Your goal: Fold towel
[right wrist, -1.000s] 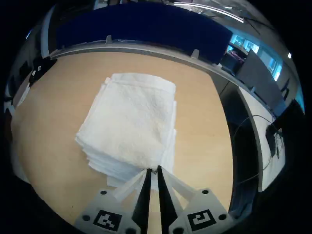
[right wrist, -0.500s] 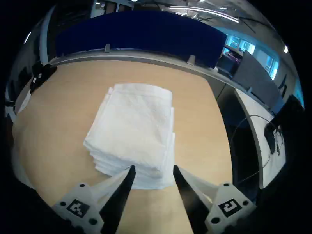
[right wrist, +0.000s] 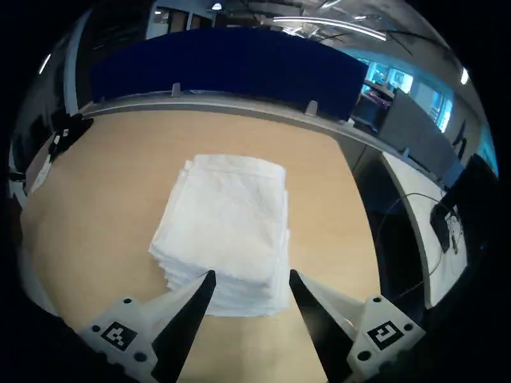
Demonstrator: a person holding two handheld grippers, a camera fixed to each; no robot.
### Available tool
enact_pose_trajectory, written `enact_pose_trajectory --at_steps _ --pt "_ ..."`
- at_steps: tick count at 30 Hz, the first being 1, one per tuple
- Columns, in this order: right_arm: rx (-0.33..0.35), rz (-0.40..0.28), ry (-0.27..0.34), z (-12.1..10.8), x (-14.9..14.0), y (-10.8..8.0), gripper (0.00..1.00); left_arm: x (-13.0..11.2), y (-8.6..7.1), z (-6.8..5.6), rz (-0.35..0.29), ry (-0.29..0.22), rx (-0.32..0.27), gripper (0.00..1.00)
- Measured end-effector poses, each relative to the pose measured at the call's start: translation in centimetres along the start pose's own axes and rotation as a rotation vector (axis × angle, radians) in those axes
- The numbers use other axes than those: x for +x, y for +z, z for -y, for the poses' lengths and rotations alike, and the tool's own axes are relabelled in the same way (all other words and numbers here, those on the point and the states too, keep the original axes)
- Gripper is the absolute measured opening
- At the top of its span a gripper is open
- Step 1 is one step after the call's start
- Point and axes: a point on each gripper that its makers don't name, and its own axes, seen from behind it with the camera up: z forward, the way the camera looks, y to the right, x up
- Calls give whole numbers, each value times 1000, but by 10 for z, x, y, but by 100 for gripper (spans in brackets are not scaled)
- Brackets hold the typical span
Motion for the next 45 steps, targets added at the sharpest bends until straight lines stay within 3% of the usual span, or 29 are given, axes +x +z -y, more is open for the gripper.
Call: enact_pose_trajectory --at_steps 11,24,30,36,45 --pt "-23 -147 49 13 38 -16 89 7 -1 6 -33 -30 -3 92" --pt "-53 -385 157 31 92 -41 89 18 -3 15 -70 -41 3 92" --pt "-64 -417 167 35 102 -46 89 28 -1 17 -100 -45 1 92" --pt "-79 -464 160 39 117 -57 89 50 -1 21 -168 -51 -1 92" --pt "-91 -548 162 54 148 -78 89 98 -3 36 -323 -81 1 92"
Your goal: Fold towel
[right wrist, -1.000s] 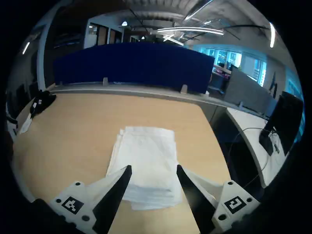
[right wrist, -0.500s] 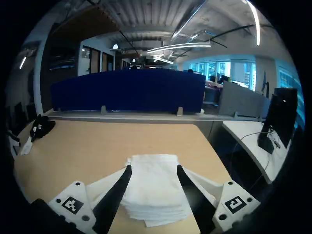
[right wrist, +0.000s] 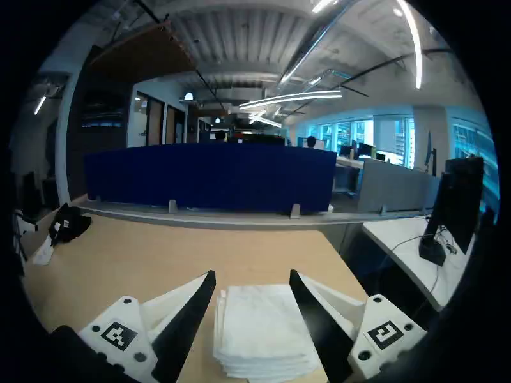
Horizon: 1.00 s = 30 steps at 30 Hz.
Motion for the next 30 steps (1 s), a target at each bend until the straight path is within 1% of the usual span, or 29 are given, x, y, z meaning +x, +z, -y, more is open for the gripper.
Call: enact_pose_trajectory --at_steps 6,12,15,18,21,24,27,30 --pt "-2 -53 -15 23 26 1 89 30 5 11 -101 -14 8 92" --pt "3 -97 -50 54 46 2 90 56 7 22 -192 -17 24 92" --pt "8 -116 -48 72 54 3 90 67 6 31 -229 -17 39 92" --pt "19 -132 -34 90 61 5 89 80 4 44 -275 -28 62 92" --pt "23 -150 -13 102 68 7 89 90 1 52 -312 -34 90 92" --pt "27 -160 6 114 73 8 89 97 -1 55 -331 -31 83 92" --pt "33 -166 13 122 78 8 89 102 -4 59 -346 -28 84 92" --pt "27 -162 16 124 79 8 90 105 -5 61 -361 -34 80 92"
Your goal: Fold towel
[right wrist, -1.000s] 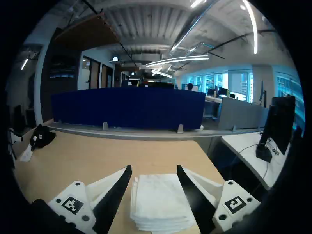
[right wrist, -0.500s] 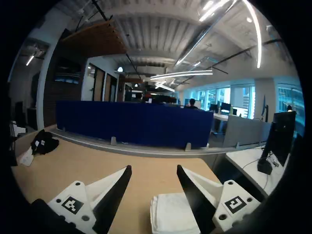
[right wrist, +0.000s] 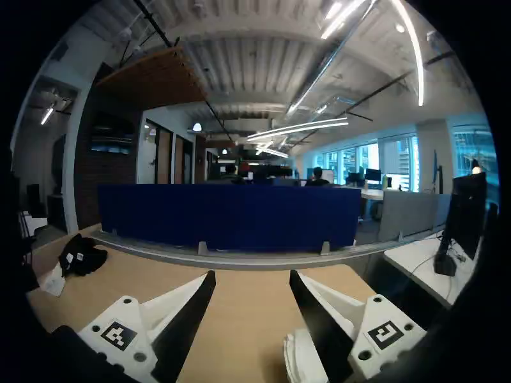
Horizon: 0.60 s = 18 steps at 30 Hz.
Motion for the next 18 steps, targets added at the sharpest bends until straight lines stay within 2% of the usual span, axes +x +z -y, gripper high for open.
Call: enact_pose_trajectory --at_steps 6,12,18 --pt "-41 -1 16 1 7 -4 90 -6 3 0 -7 -12 -16 92" --pt "-30 -8 16 13 10 -3 89 -18 8 5 -4 4 -17 92" --pt "-23 -5 3 25 3 2 89 -34 14 14 -7 -6 -6 92"
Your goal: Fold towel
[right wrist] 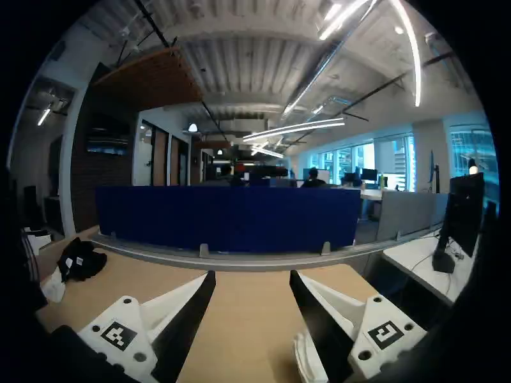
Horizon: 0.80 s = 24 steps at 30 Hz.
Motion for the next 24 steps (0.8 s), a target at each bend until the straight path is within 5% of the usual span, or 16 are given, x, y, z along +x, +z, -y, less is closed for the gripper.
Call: enact_pose_trajectory --at_steps 9,24 --pt "10 14 -21 21 -16 11 89 -32 7 12 -17 44 13 92" --pt "35 9 -78 43 -38 21 90 -94 16 30 -49 43 44 92"
